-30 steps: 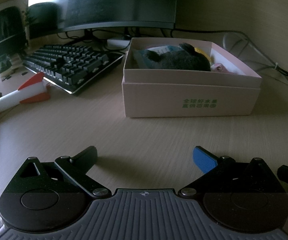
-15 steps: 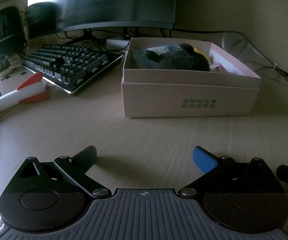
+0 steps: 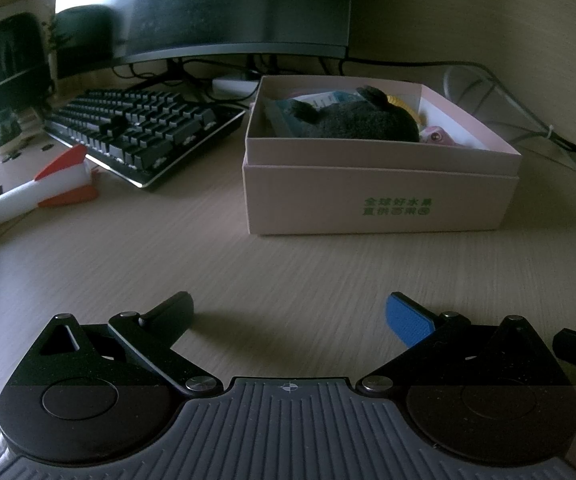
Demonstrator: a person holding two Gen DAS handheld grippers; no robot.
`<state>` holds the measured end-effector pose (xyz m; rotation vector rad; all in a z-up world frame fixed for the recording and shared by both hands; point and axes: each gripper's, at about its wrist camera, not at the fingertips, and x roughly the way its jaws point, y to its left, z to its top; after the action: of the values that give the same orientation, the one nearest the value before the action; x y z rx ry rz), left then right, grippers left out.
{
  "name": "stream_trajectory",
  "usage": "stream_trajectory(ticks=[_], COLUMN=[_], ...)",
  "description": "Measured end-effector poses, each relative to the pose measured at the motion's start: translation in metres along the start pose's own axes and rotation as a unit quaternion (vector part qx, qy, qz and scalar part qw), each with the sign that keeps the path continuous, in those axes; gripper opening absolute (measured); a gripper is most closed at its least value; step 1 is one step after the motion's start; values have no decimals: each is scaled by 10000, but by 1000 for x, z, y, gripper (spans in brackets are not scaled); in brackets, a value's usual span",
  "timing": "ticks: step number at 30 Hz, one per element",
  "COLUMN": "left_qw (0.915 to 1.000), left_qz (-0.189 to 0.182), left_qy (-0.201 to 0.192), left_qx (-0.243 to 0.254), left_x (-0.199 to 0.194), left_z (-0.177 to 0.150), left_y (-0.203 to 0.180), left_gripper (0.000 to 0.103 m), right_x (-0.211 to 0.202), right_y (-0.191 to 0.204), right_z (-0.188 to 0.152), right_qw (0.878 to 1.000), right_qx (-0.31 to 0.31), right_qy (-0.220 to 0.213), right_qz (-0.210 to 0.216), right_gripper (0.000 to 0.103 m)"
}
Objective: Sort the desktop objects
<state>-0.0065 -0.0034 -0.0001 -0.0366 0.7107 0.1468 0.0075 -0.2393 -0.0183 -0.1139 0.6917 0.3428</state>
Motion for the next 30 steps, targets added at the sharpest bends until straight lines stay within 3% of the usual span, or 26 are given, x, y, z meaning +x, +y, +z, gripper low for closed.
stream_trajectory(ticks=[30], left_qw=[9999], left_qz=[-92], left_qy=[-38], left_qx=[-96], left_x=[-1], left_z=[0], left_y=[3], left_gripper=[103], right_x=[0], right_y=[0], right_z=[0], right_qw=[10000], right_qx=[-4], right_qy=[0], right_qz=[3], right_gripper=[103])
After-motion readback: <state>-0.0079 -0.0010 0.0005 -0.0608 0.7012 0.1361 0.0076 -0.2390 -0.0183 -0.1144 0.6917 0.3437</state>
